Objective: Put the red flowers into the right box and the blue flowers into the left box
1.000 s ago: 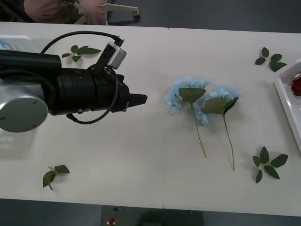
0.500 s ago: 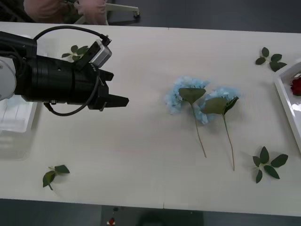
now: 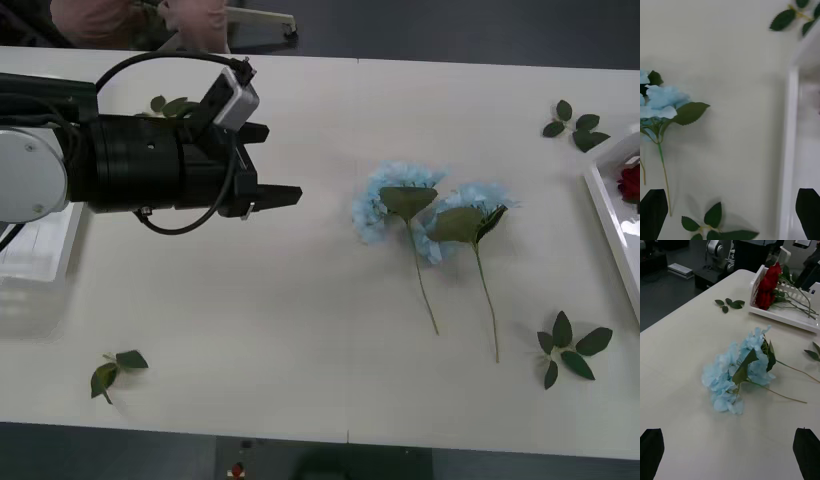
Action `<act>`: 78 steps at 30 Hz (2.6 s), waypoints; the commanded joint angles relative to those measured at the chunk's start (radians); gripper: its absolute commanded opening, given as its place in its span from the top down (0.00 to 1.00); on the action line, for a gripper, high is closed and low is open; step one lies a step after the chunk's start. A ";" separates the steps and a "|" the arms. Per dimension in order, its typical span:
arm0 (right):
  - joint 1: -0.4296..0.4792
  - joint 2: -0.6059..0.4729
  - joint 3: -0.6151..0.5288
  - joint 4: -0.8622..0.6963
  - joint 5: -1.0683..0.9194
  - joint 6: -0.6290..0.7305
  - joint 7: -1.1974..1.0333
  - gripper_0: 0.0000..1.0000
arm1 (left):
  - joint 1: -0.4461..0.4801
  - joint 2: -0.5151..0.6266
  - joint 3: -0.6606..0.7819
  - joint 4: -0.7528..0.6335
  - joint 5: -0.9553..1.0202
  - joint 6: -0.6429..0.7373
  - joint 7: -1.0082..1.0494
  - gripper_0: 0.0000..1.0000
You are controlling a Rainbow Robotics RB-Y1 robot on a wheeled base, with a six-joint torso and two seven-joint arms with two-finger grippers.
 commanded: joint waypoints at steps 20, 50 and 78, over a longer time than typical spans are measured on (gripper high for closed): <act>-0.037 0.354 0.252 -0.256 0.431 0.021 -0.151 0.00 | -0.035 -0.040 0.000 -0.020 0.038 -0.025 -0.087 0.00; 0.029 0.440 0.379 -0.242 0.581 -0.092 -0.158 1.00 | -0.035 -0.040 0.000 -0.020 0.038 -0.025 -0.087 0.00; 0.041 0.348 0.184 -0.431 0.196 0.003 -0.119 1.00 | -0.035 -0.040 0.000 -0.020 0.038 -0.025 -0.087 0.00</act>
